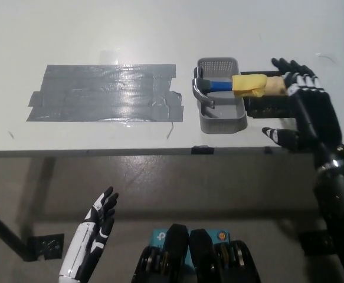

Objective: The robot picks the hammer with right hand and hits the black area on the desk and places it back.

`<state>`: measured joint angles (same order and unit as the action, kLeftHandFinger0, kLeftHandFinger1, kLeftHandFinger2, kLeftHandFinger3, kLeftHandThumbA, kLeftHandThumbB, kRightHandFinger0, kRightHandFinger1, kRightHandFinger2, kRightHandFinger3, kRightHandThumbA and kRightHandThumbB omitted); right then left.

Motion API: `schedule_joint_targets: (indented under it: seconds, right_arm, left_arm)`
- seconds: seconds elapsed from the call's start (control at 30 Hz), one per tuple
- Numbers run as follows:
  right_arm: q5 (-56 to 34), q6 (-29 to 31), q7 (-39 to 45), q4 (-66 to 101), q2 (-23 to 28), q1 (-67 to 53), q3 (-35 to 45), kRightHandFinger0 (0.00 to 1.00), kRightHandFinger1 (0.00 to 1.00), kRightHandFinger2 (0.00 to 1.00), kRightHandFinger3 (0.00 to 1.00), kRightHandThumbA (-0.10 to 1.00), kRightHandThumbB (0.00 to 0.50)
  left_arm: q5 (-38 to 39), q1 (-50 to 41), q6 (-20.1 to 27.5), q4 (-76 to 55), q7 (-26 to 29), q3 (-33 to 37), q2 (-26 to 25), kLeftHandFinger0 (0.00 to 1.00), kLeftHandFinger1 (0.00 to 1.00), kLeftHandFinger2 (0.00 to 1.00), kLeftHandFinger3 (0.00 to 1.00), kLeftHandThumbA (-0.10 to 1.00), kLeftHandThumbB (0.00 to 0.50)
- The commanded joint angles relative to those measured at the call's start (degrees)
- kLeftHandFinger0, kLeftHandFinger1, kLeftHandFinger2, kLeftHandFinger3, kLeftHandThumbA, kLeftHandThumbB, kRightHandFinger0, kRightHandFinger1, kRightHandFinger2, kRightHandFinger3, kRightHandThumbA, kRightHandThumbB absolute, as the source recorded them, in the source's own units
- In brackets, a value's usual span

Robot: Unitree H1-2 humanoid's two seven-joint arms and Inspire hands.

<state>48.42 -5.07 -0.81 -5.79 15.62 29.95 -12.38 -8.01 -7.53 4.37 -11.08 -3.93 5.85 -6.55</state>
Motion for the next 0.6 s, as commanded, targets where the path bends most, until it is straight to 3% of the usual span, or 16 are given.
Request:
schedule_joint_targets:
  seconds: [0.0,0.2,0.57]
  right_arm:
    - [9.44,-6.66,1.07,-3.52,1.73,6.77,-2.89,1.00,1.00,1.00,1.00,1.00,0.400]
    - [8.65,-7.63,-2.62,-11.14,0.39,10.14,-4.82,1.00,1.00,1.00,1.00,1.00,0.409]
    - [7.59,-8.71,-3.64,-17.16,-0.82,13.60,-6.00,1.00,1.00,1.00,1.00,1.00,0.377]
  left_arm:
    - [-1.73,0.20,0.33,-0.45,-0.46,0.26,-1.15,1.00,1.00,1.00,1.00,0.96,0.100]
    - [-1.45,0.19,-0.70,-0.57,-0.78,0.30,-1.40,1.00,1.00,1.00,1.00,0.95,0.090]
    - [-0.55,-0.17,-0.92,-0.67,-1.10,0.32,-1.33,1.00,1.00,1.00,1.00,0.94,0.076]
